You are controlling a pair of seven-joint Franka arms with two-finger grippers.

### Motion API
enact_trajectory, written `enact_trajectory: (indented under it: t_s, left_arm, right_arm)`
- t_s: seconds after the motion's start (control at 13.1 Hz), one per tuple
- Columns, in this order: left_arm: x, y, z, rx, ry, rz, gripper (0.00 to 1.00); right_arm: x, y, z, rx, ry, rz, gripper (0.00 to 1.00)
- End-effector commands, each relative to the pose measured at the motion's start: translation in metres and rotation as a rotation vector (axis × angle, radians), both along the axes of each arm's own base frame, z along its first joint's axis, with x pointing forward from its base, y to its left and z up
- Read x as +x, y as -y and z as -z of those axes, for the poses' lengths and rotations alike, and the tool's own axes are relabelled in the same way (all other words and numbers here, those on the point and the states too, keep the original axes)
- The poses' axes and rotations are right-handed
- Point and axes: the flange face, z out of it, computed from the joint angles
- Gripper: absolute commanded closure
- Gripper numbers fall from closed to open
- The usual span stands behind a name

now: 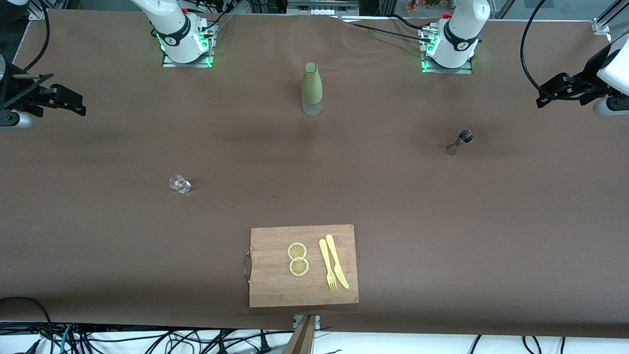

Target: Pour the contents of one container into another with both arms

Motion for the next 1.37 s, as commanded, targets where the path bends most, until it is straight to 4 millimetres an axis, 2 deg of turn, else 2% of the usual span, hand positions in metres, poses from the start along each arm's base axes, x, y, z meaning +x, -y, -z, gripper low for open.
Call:
enact_trajectory:
  t_s: [0.0,0.38,0.46,0.53,0.76,1.14,1.3]
  left_arm:
    - [0.001,-0.007,-0.003,-0.013,-0.008,-0.019,0.0]
    - [-0.001,-0.014,-0.002,0.0,-0.021,-0.018,0.0]
    - [0.0,-0.027,0.001,0.022,-0.024,0.048,0.0]
    - [0.007,-0.056,0.013,0.013,-0.03,0.108,0.0]
    - [0.016,-0.115,0.036,-0.022,-0.01,0.237,0.0]
    - [0.029,-0.182,0.1,-0.181,0.055,0.423,0.0]
    - [0.03,-0.21,0.132,-0.239,0.085,0.473,0.0]
  right_arm:
    - [-0.002,-0.001,-0.004,0.011,-0.003,-0.006,0.0]
    - [-0.002,0.0,-0.004,0.011,-0.003,-0.003,0.0]
    - [-0.002,0.0,-0.004,0.011,-0.002,-0.003,0.0]
    - [-0.002,0.0,-0.004,0.013,-0.003,-0.003,0.0]
    - [-0.002,-0.001,-0.004,0.011,-0.002,0.008,0.0]
    - [-0.001,0.001,0.0,0.013,-0.01,-0.003,0.0]
    - [0.003,0.015,0.009,0.024,-0.027,-0.043,0.0]
